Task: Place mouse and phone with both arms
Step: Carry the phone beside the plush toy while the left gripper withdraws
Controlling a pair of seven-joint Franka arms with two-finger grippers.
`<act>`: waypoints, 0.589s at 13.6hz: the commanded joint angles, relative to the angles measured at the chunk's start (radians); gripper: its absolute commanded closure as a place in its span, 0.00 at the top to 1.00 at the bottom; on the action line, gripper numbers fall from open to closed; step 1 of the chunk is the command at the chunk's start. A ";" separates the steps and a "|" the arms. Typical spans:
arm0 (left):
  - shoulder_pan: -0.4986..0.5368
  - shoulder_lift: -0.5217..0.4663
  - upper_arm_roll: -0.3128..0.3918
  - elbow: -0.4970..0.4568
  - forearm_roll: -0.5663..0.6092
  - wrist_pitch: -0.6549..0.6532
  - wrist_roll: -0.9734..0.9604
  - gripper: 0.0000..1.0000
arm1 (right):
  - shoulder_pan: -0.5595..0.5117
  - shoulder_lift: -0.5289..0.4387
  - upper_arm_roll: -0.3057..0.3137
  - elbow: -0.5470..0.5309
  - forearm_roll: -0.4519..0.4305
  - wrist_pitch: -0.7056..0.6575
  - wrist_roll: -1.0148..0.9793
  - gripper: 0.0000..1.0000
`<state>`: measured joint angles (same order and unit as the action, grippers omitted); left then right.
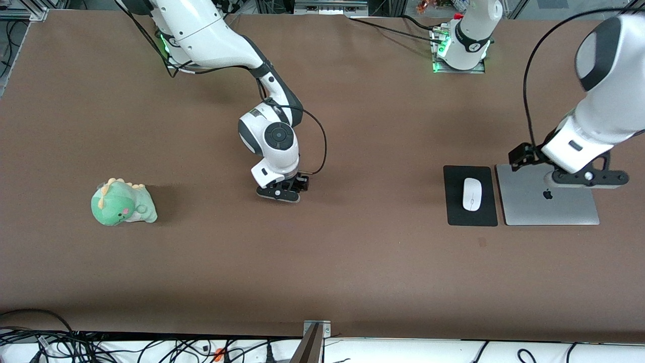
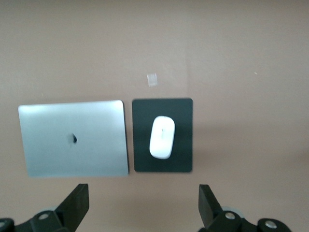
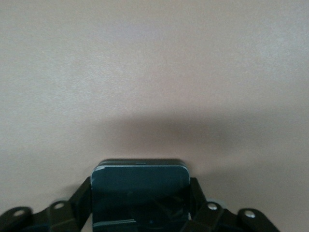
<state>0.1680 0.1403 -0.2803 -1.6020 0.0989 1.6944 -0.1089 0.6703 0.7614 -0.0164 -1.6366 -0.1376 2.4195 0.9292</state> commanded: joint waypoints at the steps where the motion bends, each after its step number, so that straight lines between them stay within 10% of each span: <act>1: 0.010 0.015 -0.010 0.106 -0.051 -0.116 0.017 1.00 | -0.004 -0.017 -0.007 0.013 -0.005 -0.037 -0.018 0.19; 8: -0.037 -0.093 0.015 0.120 -0.096 -0.209 0.018 1.00 | -0.210 -0.039 -0.008 0.117 0.041 -0.257 -0.427 0.10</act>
<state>0.1626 0.0934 -0.2863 -1.4723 0.0295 1.5260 -0.1088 0.5147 0.7441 -0.0358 -1.4924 -0.1160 2.1732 0.5931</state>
